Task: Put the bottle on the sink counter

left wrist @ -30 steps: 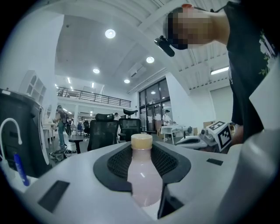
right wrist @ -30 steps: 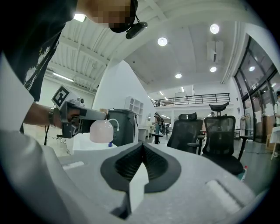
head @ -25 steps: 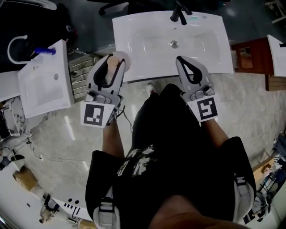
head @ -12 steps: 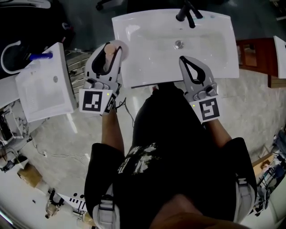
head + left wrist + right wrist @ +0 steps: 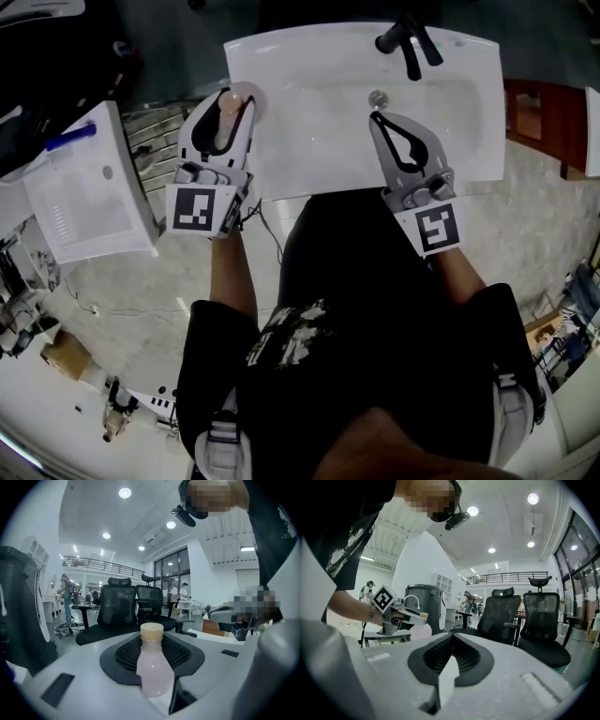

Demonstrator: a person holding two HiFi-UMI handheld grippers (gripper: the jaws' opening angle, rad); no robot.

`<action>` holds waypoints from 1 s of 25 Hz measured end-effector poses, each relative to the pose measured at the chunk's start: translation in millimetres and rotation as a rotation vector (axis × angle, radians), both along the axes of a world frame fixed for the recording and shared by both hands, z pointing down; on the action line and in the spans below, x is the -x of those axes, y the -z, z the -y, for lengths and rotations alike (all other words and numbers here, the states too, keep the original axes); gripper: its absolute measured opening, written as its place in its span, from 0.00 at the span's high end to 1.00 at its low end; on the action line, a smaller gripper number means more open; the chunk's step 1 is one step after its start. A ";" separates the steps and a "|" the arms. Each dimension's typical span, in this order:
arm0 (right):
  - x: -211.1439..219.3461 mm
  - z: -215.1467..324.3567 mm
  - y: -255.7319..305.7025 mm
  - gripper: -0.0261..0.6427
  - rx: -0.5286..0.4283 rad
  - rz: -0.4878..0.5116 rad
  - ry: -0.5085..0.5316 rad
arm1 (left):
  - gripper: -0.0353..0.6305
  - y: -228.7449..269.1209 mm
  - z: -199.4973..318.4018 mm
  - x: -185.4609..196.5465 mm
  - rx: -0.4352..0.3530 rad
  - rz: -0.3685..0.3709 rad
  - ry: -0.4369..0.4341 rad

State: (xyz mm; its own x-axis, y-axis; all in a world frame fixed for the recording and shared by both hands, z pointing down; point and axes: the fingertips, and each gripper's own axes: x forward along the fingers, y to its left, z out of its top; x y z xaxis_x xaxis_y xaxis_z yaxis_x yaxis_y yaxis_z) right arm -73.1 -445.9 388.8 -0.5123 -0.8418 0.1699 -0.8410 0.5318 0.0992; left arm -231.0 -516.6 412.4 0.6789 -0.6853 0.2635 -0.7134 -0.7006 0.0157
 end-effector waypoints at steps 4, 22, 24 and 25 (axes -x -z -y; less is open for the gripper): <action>-9.2 34.1 -17.7 0.97 0.020 -0.011 -0.001 | 0.72 -29.0 30.7 -12.4 0.079 0.035 0.002; -32.4 103.0 -100.8 0.97 0.172 0.037 -0.026 | 0.72 -171.3 125.2 -33.3 0.226 0.069 0.023; -32.5 105.6 -102.8 0.97 0.173 0.050 -0.031 | 0.72 -176.2 129.7 -34.0 0.230 0.077 0.022; -33.0 107.3 -103.1 0.97 0.172 0.056 -0.032 | 0.72 -178.4 131.3 -34.5 0.231 0.081 0.019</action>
State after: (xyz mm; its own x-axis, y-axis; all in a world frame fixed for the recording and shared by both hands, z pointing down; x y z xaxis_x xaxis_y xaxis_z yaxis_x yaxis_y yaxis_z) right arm -40.1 -553.1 491.9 -0.4983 -0.8187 0.2852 -0.8594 0.5098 -0.0382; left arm -196.5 -648.0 590.8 0.6368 -0.6126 0.4682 -0.7317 -0.6717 0.1163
